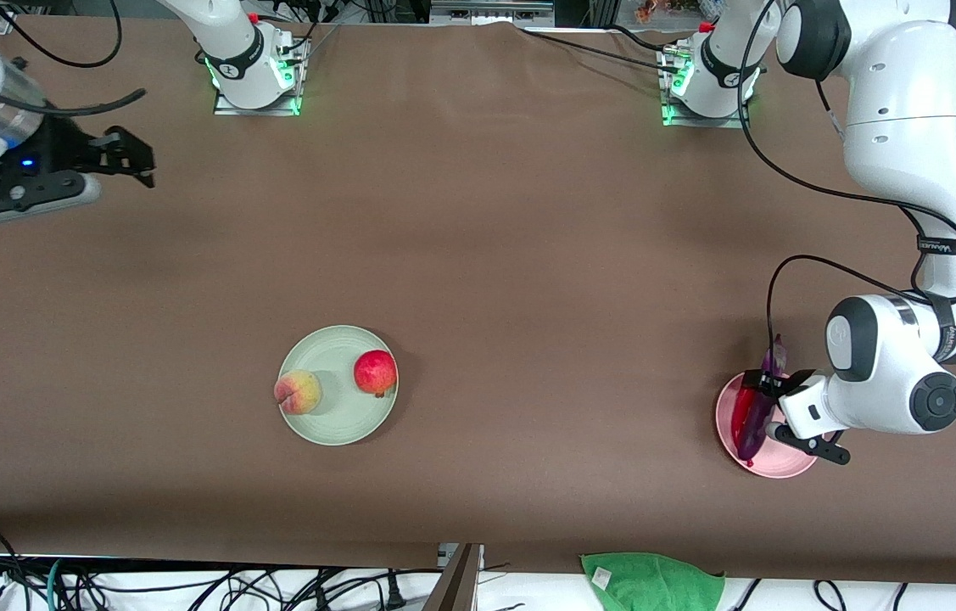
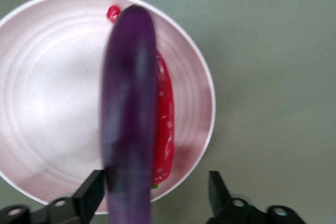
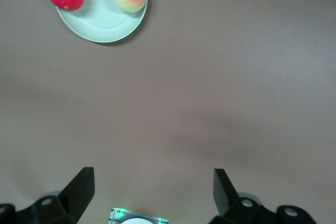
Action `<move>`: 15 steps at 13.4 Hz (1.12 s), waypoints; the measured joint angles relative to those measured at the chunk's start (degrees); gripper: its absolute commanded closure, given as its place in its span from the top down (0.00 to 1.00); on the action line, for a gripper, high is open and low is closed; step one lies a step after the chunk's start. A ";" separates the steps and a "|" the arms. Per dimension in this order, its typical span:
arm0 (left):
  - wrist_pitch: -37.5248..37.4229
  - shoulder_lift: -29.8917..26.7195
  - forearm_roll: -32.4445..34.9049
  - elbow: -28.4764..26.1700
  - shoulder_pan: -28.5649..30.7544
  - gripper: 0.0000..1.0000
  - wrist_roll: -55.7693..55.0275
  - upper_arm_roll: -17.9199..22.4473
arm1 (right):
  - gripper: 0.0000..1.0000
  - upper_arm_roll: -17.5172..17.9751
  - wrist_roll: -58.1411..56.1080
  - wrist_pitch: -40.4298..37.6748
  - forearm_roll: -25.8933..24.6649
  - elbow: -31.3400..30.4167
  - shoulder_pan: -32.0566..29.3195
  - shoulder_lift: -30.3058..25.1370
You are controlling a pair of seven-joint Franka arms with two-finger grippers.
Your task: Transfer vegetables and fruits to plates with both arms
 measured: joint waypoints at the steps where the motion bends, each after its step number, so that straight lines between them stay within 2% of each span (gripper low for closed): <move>1: -1.80 -0.12 0.00 1.93 -0.05 1.00 -0.05 -0.06 | 1.00 -0.09 -0.12 -0.06 -0.33 0.82 -0.04 0.48; 4: -5.50 -0.91 0.00 5.14 0.08 1.00 -0.05 0.08 | 1.00 -0.17 -0.12 0.18 -2.99 3.08 -0.22 1.73; 8: -8.08 -4.05 0.00 6.90 0.27 1.00 -0.05 0.09 | 1.00 -0.96 -0.13 0.19 -1.02 5.70 -1.86 1.93; 12: -10.17 -15.34 0.02 6.43 1.17 1.00 -0.20 0.56 | 1.00 -0.78 -0.13 0.14 0.03 5.72 -1.83 2.88; 15: -11.50 -25.59 1.97 0.67 1.87 1.00 -2.61 0.81 | 1.00 -0.77 -0.13 0.27 0.60 5.76 -1.83 3.76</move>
